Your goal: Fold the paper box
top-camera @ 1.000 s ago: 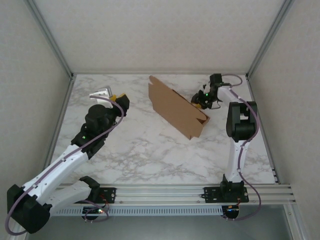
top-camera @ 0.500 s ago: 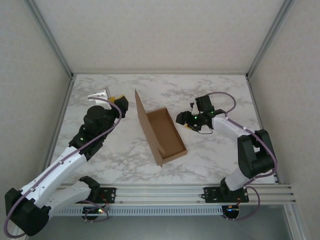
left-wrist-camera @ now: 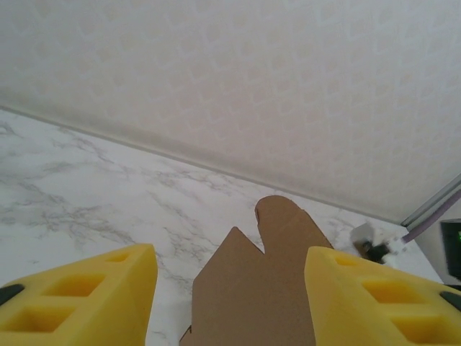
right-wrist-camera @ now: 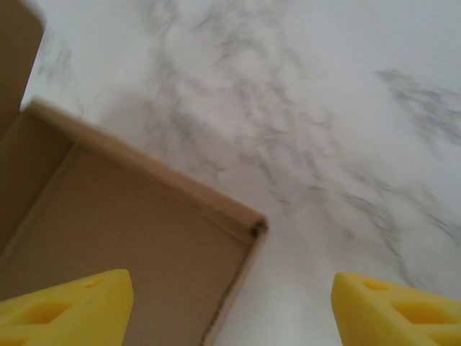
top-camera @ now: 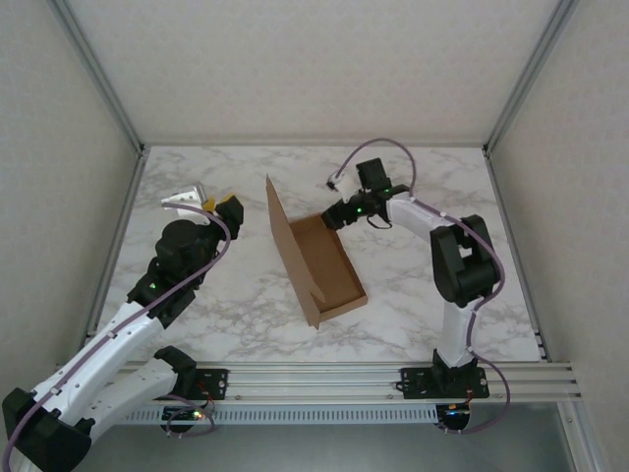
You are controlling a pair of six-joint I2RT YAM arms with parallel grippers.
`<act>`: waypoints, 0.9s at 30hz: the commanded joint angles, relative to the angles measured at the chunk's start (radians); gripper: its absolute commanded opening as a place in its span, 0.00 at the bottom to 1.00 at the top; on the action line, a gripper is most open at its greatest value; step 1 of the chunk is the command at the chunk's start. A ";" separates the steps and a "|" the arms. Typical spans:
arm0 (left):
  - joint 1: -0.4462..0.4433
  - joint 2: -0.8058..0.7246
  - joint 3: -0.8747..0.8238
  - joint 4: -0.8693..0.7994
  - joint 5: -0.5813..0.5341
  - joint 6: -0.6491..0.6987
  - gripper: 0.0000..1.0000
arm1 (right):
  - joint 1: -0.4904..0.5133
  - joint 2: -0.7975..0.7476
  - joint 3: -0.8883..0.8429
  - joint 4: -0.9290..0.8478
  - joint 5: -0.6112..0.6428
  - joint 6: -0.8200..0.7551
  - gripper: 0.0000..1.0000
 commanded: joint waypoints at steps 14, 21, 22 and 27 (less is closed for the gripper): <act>0.010 0.016 -0.032 0.080 0.027 0.009 0.57 | 0.127 0.263 0.272 -0.070 0.180 -0.463 0.76; 0.016 0.015 -0.031 0.080 0.035 0.000 0.57 | 0.135 0.329 0.377 -0.125 0.313 -0.346 0.53; 0.018 0.009 -0.031 0.078 0.034 -0.002 0.57 | 0.134 0.329 0.380 -0.134 0.332 -0.327 0.50; 0.019 -0.025 -0.030 0.069 0.018 -0.010 0.57 | 0.123 0.300 0.382 -0.226 0.410 -0.191 0.37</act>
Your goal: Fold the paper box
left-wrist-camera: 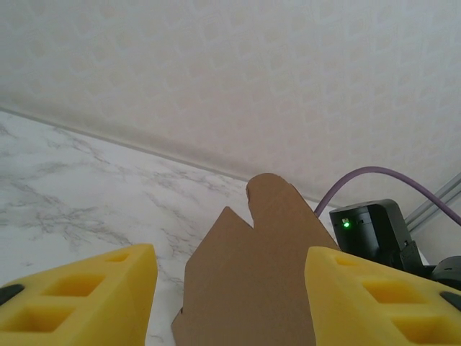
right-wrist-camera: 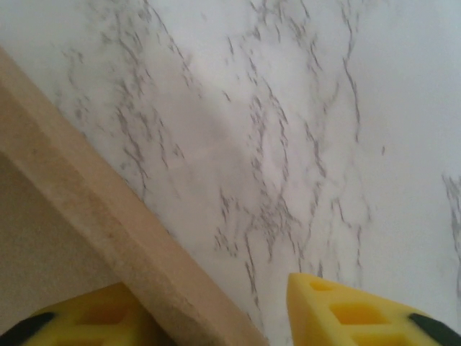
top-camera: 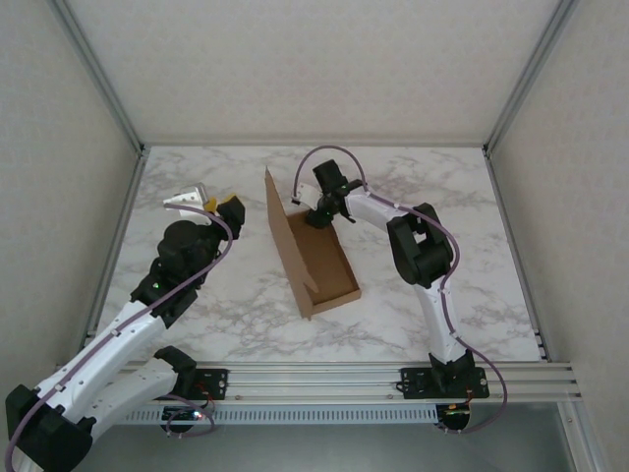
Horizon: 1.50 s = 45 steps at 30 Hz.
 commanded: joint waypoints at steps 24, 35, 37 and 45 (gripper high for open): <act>0.009 -0.159 -0.005 -0.032 -0.163 -0.039 0.60 | 0.031 -0.632 -0.648 -0.021 0.146 0.643 0.57; 0.008 -0.151 0.007 -0.060 -0.164 -0.049 0.62 | 0.013 -0.450 -0.459 0.017 -0.058 0.142 0.52; 0.008 -0.155 0.004 -0.059 -0.170 -0.046 0.62 | 0.007 -0.413 -0.439 0.055 -0.048 0.121 0.52; 0.008 -0.154 -0.003 -0.048 -0.178 -0.045 0.64 | -0.011 -0.290 -0.356 0.053 -0.080 0.111 0.47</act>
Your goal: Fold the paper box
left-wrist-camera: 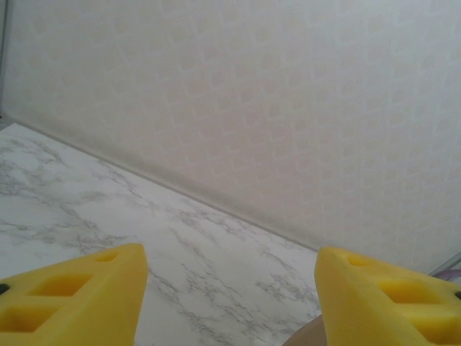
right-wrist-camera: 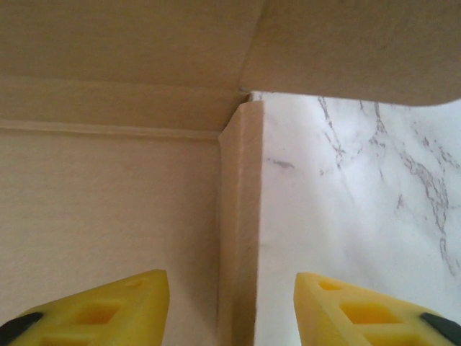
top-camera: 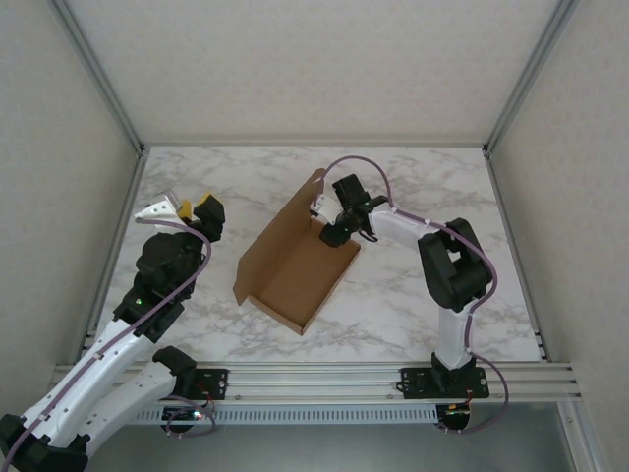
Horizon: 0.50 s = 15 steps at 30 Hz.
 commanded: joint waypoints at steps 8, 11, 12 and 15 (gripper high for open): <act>0.008 -0.007 0.000 0.007 -0.025 -0.016 0.65 | -0.004 0.070 0.036 -0.036 0.027 -0.037 0.27; 0.008 -0.006 0.001 0.008 -0.023 -0.018 0.65 | -0.001 0.071 0.038 -0.032 0.043 -0.037 0.19; 0.008 -0.006 -0.001 0.008 -0.022 -0.018 0.65 | 0.000 0.075 0.041 -0.034 0.050 -0.036 0.18; 0.008 -0.008 0.000 0.007 -0.024 -0.020 0.66 | 0.017 0.098 0.059 -0.064 0.111 -0.050 0.17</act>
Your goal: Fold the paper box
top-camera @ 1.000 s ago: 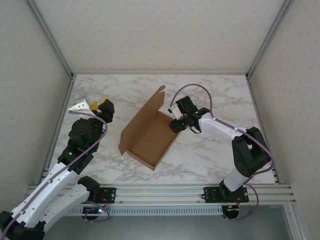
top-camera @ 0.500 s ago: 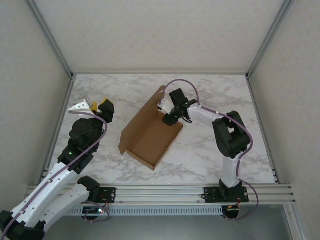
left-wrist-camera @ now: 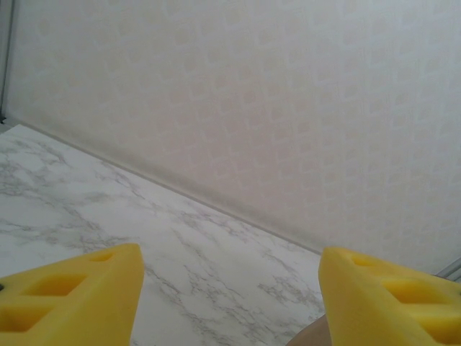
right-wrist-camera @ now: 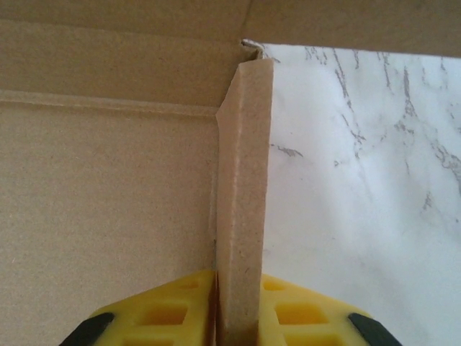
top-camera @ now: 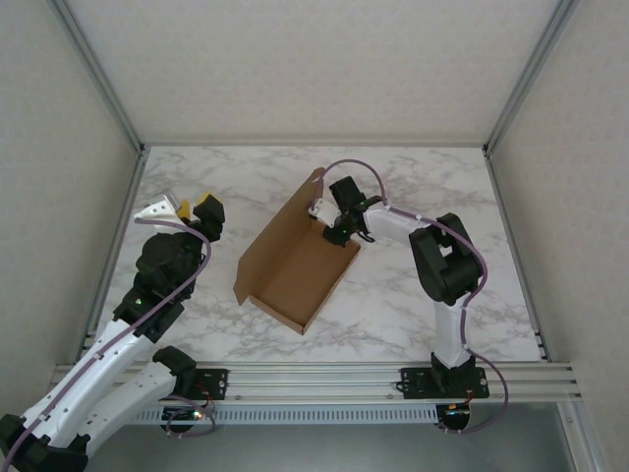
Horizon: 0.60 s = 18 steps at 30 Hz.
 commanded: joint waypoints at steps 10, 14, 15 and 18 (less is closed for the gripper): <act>0.008 -0.013 -0.001 0.003 -0.018 -0.024 0.66 | 0.055 -0.010 -0.028 0.051 0.396 -0.019 0.07; 0.008 -0.012 -0.002 0.005 -0.016 -0.027 0.66 | 0.061 -0.034 -0.049 0.063 0.447 0.034 0.08; 0.008 -0.011 -0.002 0.006 -0.016 -0.028 0.66 | 0.061 -0.040 -0.054 0.060 0.445 0.056 0.09; 0.008 -0.006 -0.004 0.008 -0.011 -0.028 0.66 | 0.055 -0.061 -0.070 0.049 0.428 0.151 0.11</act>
